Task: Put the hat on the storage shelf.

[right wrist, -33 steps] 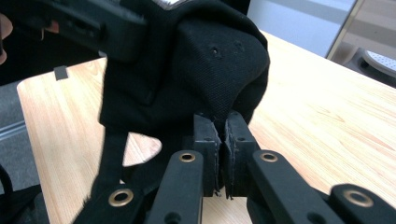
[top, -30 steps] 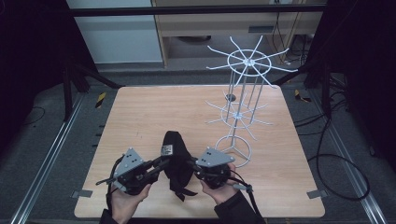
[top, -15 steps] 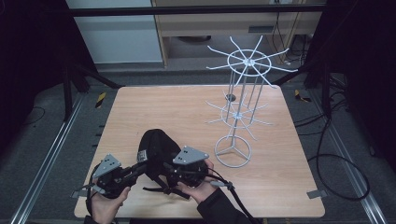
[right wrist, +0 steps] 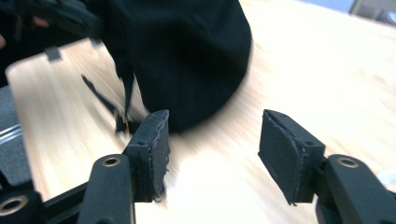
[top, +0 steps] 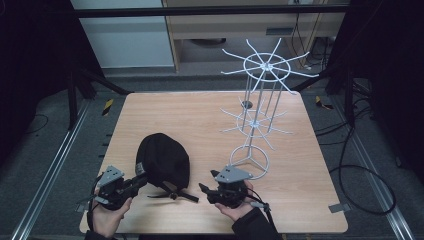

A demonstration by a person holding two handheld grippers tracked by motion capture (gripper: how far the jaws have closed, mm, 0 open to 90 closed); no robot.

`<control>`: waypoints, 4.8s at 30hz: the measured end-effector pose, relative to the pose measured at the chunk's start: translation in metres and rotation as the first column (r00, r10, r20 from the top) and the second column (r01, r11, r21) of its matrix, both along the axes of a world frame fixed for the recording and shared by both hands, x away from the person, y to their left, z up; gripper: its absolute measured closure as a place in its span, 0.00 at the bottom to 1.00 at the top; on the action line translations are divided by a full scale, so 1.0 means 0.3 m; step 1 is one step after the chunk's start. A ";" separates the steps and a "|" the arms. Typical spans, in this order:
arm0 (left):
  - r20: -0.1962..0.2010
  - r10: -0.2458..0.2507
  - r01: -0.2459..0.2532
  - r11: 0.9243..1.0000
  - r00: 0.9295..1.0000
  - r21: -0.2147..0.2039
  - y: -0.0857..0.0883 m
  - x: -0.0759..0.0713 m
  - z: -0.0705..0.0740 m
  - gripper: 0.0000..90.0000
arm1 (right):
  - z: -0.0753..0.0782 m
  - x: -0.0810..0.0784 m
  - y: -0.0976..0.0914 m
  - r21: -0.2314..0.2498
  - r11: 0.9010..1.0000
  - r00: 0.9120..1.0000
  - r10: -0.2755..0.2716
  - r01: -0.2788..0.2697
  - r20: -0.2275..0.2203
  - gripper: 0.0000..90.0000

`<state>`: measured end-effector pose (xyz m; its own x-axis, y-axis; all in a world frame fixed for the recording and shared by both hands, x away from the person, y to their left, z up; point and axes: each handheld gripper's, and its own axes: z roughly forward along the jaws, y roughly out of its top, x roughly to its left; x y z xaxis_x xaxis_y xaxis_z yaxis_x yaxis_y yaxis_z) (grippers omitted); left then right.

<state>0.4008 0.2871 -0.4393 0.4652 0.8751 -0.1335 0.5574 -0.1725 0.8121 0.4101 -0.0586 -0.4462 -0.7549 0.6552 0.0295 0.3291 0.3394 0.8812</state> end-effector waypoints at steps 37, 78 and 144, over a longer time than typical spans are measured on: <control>0.066 0.050 -0.059 0.990 0.997 0.129 0.021 0.076 0.052 0.43 | -0.035 -0.027 -0.352 0.022 0.968 0.968 -0.252 0.252 0.000 0.44; -0.096 0.034 -0.015 0.982 0.995 0.188 -0.085 0.364 0.009 0.71 | -0.099 0.015 -0.652 0.006 0.902 0.901 -0.432 0.432 -0.041 0.51; 0.474 -0.040 0.190 0.944 0.879 -0.271 -0.111 -0.004 0.511 0.95 | -0.107 0.017 -0.641 -0.023 0.902 0.902 -0.432 0.432 -0.017 0.51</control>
